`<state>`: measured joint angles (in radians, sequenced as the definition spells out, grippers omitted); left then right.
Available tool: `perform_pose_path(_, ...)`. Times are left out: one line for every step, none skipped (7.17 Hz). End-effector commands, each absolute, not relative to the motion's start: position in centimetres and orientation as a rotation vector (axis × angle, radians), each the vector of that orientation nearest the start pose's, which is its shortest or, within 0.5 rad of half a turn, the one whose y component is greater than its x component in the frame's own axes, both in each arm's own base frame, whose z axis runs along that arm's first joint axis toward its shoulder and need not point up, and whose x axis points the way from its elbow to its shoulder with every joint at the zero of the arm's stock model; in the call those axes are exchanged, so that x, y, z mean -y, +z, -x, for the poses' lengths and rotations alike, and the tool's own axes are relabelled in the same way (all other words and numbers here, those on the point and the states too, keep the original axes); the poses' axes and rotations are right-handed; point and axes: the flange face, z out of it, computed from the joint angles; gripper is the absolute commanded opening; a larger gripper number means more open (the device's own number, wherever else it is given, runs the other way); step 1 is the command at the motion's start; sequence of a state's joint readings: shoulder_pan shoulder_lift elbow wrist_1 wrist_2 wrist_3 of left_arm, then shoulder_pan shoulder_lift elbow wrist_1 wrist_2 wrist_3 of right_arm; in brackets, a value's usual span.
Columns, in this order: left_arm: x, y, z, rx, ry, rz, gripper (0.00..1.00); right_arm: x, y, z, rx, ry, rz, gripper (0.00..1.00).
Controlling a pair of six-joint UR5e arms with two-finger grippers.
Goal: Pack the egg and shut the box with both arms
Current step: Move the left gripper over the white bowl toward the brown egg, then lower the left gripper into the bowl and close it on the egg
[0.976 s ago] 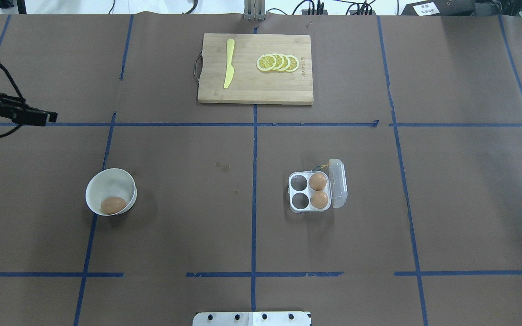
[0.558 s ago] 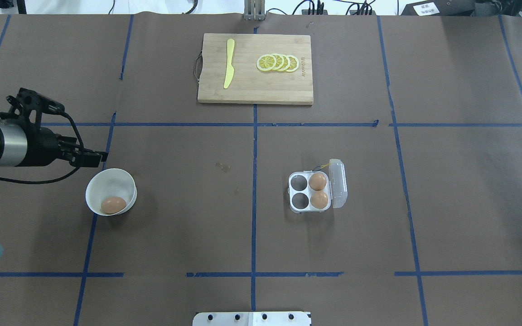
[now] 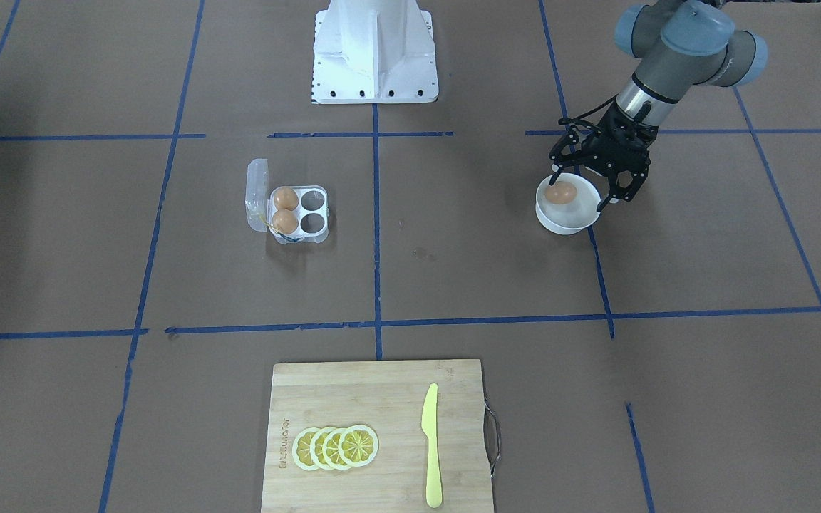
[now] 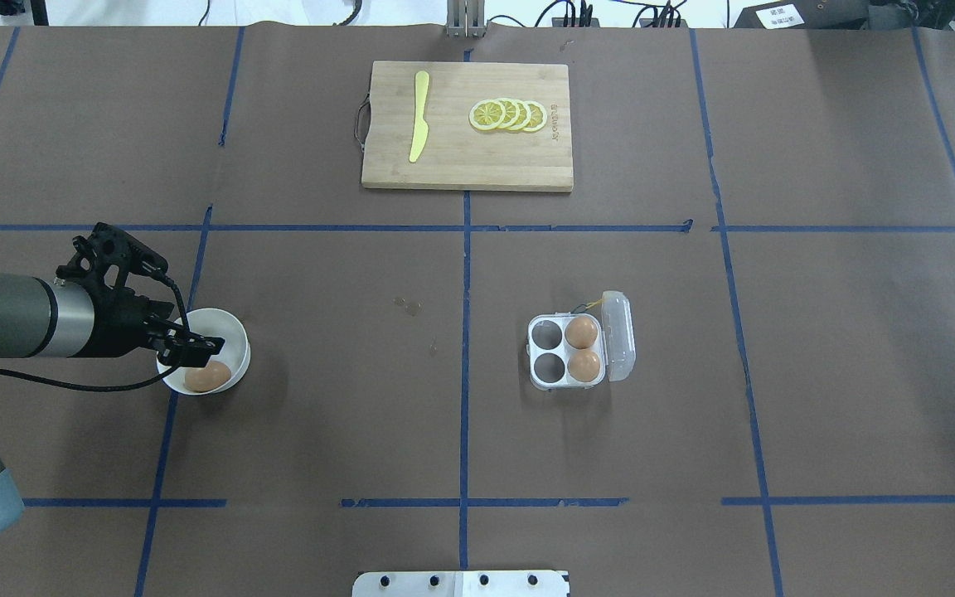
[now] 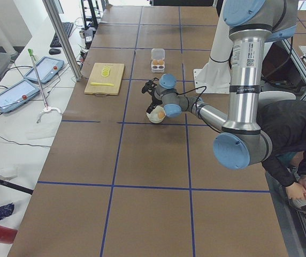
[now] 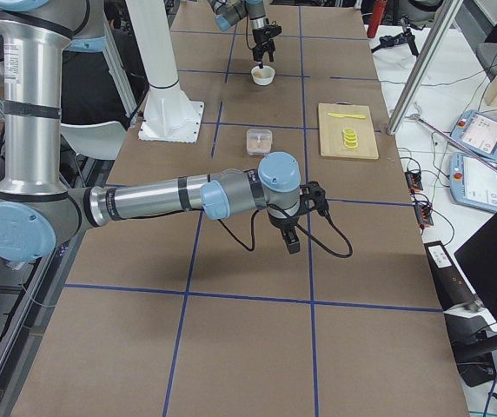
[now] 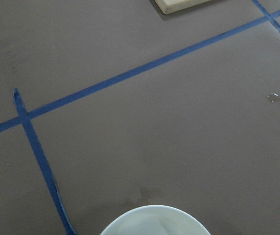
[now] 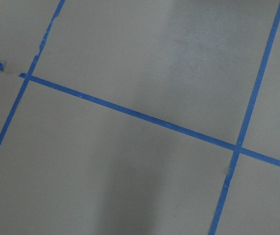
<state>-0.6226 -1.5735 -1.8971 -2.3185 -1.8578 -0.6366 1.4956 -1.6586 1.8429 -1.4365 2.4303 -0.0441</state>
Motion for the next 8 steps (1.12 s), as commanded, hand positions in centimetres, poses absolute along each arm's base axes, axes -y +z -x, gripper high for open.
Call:
perform_pose_path(37.7, 42.6, -34.8, -0.910, 0.552, -0.623, 0.90, 46.5, 54.6, -2.3, 0.859, -0.247, -0.284, 1.00)
perform_pose_path(37.5, 42.7, -35.0, -0.911, 0.565, -0.624, 0.90, 46.5, 54.6, -2.3, 0.858, -0.246, -0.282, 1.00)
perform_pose_path(37.3, 43.0, -35.3, -0.902, 0.596, -0.629, 0.89, 46.5, 54.7, -2.3, 0.859, -0.246, -0.281, 1.00)
perform_pose_path(37.3, 43.5, -35.6, -0.892, 0.626, -0.633, 0.86, 46.5, 54.7, -2.3, 0.858, -0.246, -0.281, 1.00)
perform_pose_path(37.3, 44.0, -35.7, -0.893, 0.627, -0.632, 0.85, 46.5, 54.7, -2.3, 0.858, -0.246, -0.281, 1.00)
perform_pose_path(37.3, 44.6, -36.0, -0.896, 0.632, -0.632, 0.85, 46.5, 54.8, -2.3, 0.858, -0.245, -0.279, 1.00)
perform_pose_path(36.9, 44.6, -36.4, -0.903, 0.642, -0.629, 0.85, 46.4, 54.8, -2.3, 0.858, -0.245, -0.278, 1.00)
perform_pose_path(36.7, 44.6, -36.6, -0.905, 0.648, -0.626, 0.83, 46.4, 54.9, -2.3, 0.858, -0.244, -0.277, 1.00)
